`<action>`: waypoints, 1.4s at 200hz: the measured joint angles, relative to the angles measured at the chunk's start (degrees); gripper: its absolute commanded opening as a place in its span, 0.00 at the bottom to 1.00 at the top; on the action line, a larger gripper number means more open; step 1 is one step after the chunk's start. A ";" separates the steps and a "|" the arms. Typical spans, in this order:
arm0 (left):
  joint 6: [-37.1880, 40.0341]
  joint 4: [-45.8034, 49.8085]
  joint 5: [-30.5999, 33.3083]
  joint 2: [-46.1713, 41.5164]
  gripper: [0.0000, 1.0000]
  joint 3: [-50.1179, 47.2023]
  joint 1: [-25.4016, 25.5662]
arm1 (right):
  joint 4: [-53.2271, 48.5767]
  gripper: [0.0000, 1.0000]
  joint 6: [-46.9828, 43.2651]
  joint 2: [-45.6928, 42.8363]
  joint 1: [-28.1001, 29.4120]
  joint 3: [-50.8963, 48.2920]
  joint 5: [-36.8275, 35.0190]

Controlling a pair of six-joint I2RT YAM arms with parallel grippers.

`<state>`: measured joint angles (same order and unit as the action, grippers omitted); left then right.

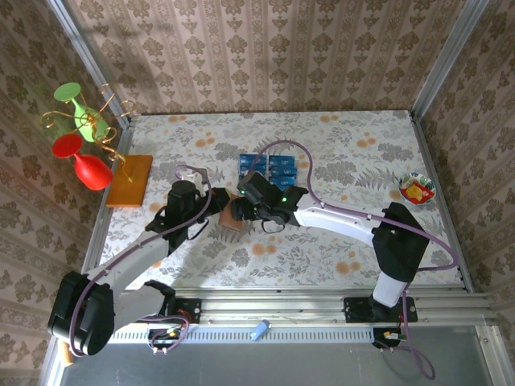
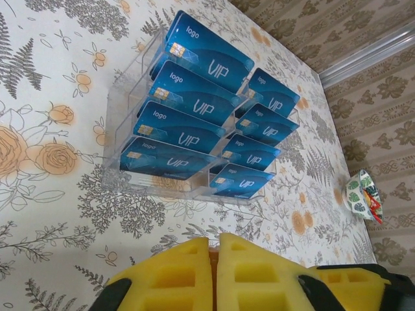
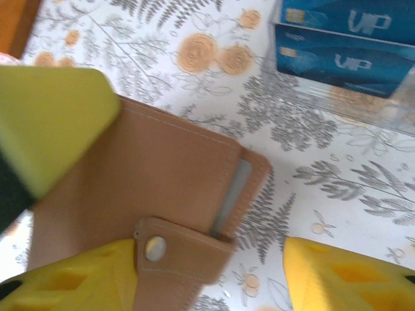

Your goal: Put the credit cards into the card holder

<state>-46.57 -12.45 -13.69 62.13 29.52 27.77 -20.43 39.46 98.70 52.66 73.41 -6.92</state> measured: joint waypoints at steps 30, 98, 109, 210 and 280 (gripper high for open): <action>0.15 0.04 0.09 -0.02 0.00 0.07 0.09 | -1.73 0.50 0.63 -4.35 -2.36 -8.87 -1.84; 1.38 0.15 0.09 -0.13 0.00 0.15 0.07 | 2.19 0.60 4.13 -18.05 -5.55 -16.85 3.17; 1.42 0.26 0.09 -0.31 0.00 0.15 0.07 | 3.69 0.60 4.37 -17.84 -5.55 -16.02 5.25; 1.42 0.31 0.09 -1.14 0.00 0.15 0.07 | 10.88 0.40 7.43 -6.32 -5.55 -12.59 12.98; 1.42 0.31 0.26 -1.14 0.00 0.15 0.07 | 14.95 0.15 9.03 -1.20 -6.32 -12.59 15.23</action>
<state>-45.15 -12.14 -13.43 60.99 29.67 27.83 -5.48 48.49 97.49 46.35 60.82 8.32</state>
